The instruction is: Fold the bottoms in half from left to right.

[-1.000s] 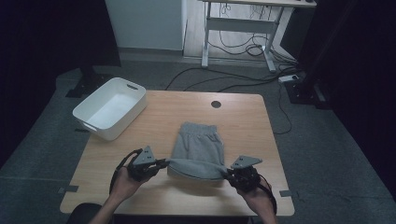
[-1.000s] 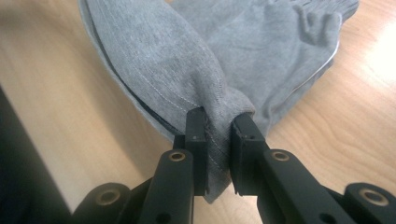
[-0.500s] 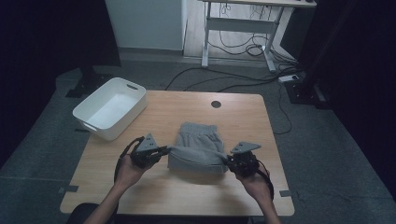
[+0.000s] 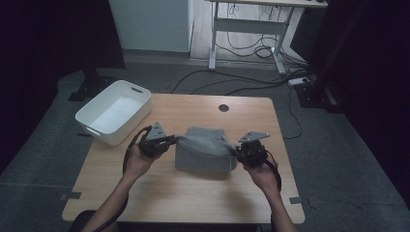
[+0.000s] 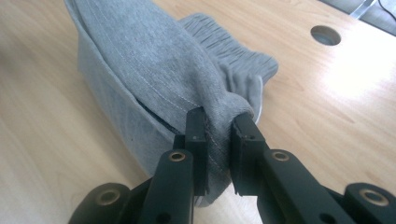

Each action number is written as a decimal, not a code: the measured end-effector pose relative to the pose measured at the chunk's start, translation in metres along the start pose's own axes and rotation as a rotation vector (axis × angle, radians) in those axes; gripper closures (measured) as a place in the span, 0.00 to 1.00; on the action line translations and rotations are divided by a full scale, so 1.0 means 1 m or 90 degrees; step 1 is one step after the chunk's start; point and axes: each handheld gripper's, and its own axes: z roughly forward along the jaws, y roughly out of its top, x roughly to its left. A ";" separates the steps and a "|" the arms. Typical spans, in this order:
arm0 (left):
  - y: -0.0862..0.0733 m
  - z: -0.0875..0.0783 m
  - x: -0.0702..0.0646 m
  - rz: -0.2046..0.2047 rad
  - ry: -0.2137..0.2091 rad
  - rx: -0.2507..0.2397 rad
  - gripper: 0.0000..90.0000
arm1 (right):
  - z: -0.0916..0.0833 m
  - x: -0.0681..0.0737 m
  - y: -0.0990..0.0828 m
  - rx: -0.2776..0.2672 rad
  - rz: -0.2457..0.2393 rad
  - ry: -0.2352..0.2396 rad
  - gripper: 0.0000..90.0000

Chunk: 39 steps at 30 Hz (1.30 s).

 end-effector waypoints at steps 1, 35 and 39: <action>0.001 0.001 0.002 -0.001 0.003 0.000 0.94 | 0.001 -0.001 0.002 -0.001 0.000 -0.002 0.89; -0.032 0.108 0.042 -0.072 0.073 0.143 0.90 | 0.105 -0.051 -0.007 0.043 0.092 -0.035 0.86; -0.032 0.104 0.043 -0.078 0.098 0.137 0.69 | 0.103 -0.052 -0.006 0.038 0.102 -0.033 0.71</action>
